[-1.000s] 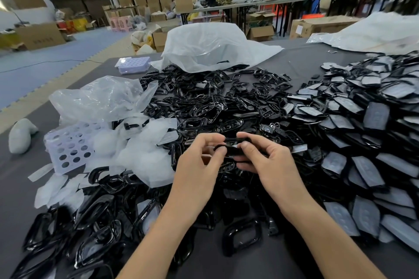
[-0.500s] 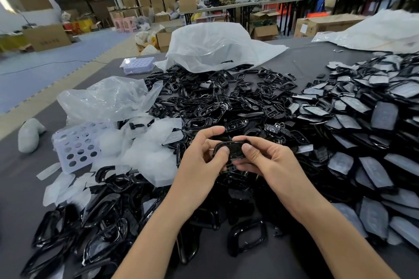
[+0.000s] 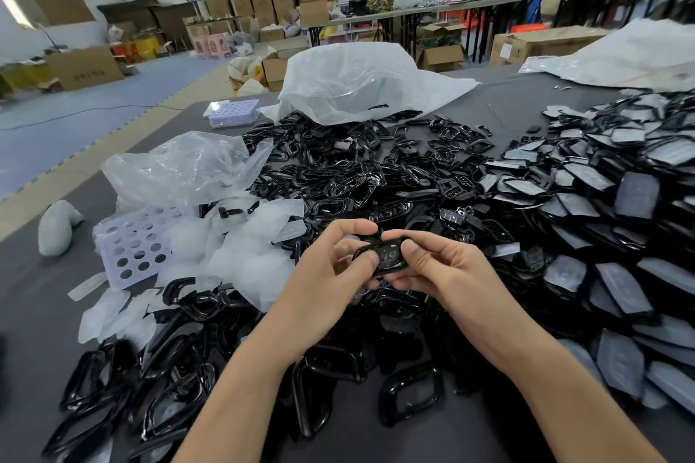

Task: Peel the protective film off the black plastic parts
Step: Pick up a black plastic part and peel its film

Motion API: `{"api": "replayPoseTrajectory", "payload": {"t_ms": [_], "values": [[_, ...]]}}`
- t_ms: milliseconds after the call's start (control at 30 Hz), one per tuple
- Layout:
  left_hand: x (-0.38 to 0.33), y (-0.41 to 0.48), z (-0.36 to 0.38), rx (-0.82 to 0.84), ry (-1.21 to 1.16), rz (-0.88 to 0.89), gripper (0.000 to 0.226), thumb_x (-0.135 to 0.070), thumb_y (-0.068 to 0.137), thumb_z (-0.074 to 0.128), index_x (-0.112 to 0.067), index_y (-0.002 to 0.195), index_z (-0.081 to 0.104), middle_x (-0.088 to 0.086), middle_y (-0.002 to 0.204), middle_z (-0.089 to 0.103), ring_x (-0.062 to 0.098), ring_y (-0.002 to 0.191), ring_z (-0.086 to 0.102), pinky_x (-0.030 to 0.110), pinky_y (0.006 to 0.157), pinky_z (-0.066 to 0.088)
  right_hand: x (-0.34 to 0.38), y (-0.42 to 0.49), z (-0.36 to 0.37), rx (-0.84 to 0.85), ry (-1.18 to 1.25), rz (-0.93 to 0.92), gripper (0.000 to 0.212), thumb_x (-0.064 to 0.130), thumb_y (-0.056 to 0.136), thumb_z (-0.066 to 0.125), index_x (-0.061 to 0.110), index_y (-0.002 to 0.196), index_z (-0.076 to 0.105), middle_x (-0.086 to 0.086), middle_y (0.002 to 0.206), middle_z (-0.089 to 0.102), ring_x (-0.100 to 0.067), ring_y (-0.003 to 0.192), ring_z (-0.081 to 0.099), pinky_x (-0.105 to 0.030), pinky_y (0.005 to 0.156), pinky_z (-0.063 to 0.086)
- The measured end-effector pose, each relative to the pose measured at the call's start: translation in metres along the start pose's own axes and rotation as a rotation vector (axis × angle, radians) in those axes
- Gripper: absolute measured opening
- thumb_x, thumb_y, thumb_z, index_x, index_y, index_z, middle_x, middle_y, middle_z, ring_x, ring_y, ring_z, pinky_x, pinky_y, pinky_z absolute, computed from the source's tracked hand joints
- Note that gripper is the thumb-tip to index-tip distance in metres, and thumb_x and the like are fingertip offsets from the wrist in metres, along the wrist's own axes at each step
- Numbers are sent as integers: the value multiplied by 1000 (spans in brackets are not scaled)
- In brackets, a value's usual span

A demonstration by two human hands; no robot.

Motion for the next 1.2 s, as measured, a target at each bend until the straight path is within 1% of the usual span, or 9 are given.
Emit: {"api": "replayPoseTrajectory", "payload": {"t_ms": [67,167,400,533,600,767,933,1100,1200], "values": [[2,-1,1,-4,-12,-14,24,-16,96,59,-37,109,61,3,98,72,18,83,72,44,90,58,-1,-1,1,10,8,14,26,17,100,55,23,104,79,-14,90,78,-23,84,76,-19,75,57],[-1,-1,-1,-34,64,22,28,-14,98,58,-41,107,58,1,92,70,15,77,71,29,77,57,-4,0,-1,-2,7,31,26,19,102,53,22,107,78,-17,90,77,-27,88,76,-20,77,58],[5,0,-1,-66,-51,-13,17,-23,92,60,-37,102,61,9,96,72,32,87,73,46,88,58,-3,1,1,24,63,7,27,19,103,50,16,111,76,-17,92,77,-24,87,76,-19,76,56],[8,0,6,-15,-243,-62,19,-12,95,57,-28,101,65,10,92,68,25,85,76,29,80,60,1,1,-2,5,75,-30,26,15,102,52,16,106,78,-10,84,77,-13,75,73,-17,69,56],[7,0,6,-1,-231,-62,18,-14,93,57,-28,102,64,8,90,70,23,85,75,31,80,60,1,1,-3,-5,-14,-51,26,15,103,53,18,107,78,-8,83,77,-12,74,72,-17,69,56],[3,0,-4,-118,200,42,21,-20,96,62,-41,100,63,-2,87,68,23,81,69,49,84,57,0,3,-9,-70,-202,-106,24,21,102,56,32,101,78,-5,87,78,-13,76,73,-20,73,57],[-11,-5,-8,-275,368,157,23,-18,92,69,-41,95,67,-20,93,64,0,88,61,9,79,44,-3,3,-6,-61,-249,-117,18,24,89,75,40,97,73,2,84,77,-13,76,75,-18,71,56],[-24,-7,-2,-238,449,209,18,-24,95,65,-37,107,67,-22,93,65,-5,88,60,4,75,40,-5,2,-16,-162,-326,-96,27,14,92,71,40,89,68,4,79,76,-12,71,74,-18,64,56],[-31,-1,-40,-344,621,188,22,-37,97,58,-35,119,59,-19,93,62,-1,87,60,9,72,42,-6,3,-26,-249,-309,-79,27,14,92,71,39,85,66,9,75,74,-9,65,72,-20,61,53]]}}
Point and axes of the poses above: each hand's wrist, its own y-axis towards the middle knuckle, its own z-axis out of the palm, x = y × z, the point moved 9 cm from there along y, towards the middle knuckle
